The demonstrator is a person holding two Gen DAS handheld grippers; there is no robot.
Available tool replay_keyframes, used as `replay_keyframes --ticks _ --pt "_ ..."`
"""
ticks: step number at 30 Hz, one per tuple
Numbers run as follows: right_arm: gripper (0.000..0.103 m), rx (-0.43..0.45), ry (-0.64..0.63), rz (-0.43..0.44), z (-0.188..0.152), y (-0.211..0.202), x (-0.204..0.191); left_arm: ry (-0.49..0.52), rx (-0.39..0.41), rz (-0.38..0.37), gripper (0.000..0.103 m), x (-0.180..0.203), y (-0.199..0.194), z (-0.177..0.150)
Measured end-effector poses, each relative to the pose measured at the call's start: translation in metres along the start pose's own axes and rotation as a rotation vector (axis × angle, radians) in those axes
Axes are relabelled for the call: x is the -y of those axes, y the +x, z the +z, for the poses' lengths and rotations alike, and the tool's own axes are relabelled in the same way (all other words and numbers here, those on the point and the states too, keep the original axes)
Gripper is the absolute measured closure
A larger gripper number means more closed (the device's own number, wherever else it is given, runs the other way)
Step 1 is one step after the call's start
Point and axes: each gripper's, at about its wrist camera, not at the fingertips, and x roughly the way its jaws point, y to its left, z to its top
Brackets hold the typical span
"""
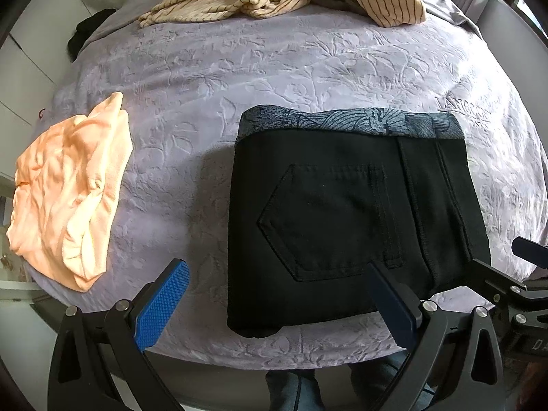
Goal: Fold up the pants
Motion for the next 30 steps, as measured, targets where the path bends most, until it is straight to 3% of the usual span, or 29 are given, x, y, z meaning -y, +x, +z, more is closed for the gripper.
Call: replay_keyframes --ticks 30 --pt "0.0 -0.016 -0.002 0.002 0.0018 0.0075 0.0029 -0.005 -0.014 0.004 0.001 0.0054 0.0035 -0.0004"
